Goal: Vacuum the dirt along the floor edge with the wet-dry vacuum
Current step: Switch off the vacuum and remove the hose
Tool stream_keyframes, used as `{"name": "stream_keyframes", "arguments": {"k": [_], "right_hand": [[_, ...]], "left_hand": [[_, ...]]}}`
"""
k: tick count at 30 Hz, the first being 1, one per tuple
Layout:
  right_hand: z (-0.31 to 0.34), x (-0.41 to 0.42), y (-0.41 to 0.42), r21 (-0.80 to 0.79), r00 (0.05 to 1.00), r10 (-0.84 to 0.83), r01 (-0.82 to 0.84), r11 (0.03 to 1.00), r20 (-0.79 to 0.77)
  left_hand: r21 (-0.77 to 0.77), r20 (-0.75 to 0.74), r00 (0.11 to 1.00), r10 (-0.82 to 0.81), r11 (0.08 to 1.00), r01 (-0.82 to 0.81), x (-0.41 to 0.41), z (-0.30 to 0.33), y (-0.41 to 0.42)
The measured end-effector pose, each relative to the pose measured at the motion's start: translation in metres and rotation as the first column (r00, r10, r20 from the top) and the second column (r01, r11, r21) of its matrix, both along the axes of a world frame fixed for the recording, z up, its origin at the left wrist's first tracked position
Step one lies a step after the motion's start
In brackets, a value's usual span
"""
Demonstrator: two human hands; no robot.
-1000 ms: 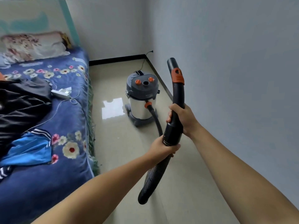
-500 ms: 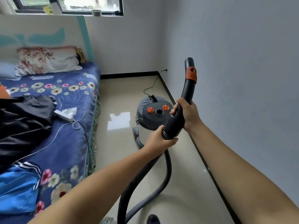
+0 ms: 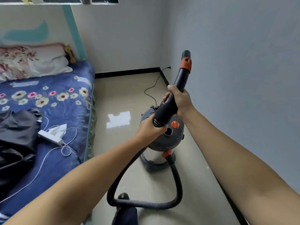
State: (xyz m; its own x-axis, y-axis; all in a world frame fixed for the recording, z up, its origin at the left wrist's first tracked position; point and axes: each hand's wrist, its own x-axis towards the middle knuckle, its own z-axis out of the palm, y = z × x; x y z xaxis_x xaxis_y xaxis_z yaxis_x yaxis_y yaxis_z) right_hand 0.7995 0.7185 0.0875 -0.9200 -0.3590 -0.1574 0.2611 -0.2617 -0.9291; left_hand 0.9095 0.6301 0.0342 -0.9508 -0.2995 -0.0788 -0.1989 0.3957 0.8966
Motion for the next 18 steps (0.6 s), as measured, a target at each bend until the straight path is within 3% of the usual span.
{"name": "stream_keyframes", "arguments": {"k": [5,10,12,14,16,18], "right_hand": [[-0.024,-0.054,-0.062,0.036,0.998,0.021,-0.024,0.999,0.059],[-0.095,-0.097,-0.077,0.291,0.986,-0.015,-0.034,0.956,0.163],[-0.142,-0.102,-0.066,0.477,0.969,-0.104,-0.016,0.879,0.225],[-0.19,-0.099,-0.056,0.642,0.931,-0.109,-0.152,0.752,0.348],[-0.229,-0.091,-0.054,0.663,0.883,-0.074,-0.29,0.69,0.464],[-0.257,-0.087,-0.059,0.679,0.877,-0.035,-0.346,0.648,0.48]], "left_hand": [[0.03,0.078,0.993,-0.088,0.996,0.086,-0.061,-0.02,-0.08],[0.049,0.214,0.967,-0.141,0.99,0.133,-0.109,-0.058,-0.132],[0.065,0.26,0.956,-0.132,0.991,0.119,-0.121,-0.079,-0.141],[0.089,0.292,0.949,-0.114,0.992,0.092,-0.128,-0.1,-0.146],[0.099,0.308,0.945,-0.114,0.991,0.087,-0.134,-0.118,-0.147],[0.088,0.311,0.944,-0.107,0.993,0.083,-0.14,-0.133,-0.147]]}}
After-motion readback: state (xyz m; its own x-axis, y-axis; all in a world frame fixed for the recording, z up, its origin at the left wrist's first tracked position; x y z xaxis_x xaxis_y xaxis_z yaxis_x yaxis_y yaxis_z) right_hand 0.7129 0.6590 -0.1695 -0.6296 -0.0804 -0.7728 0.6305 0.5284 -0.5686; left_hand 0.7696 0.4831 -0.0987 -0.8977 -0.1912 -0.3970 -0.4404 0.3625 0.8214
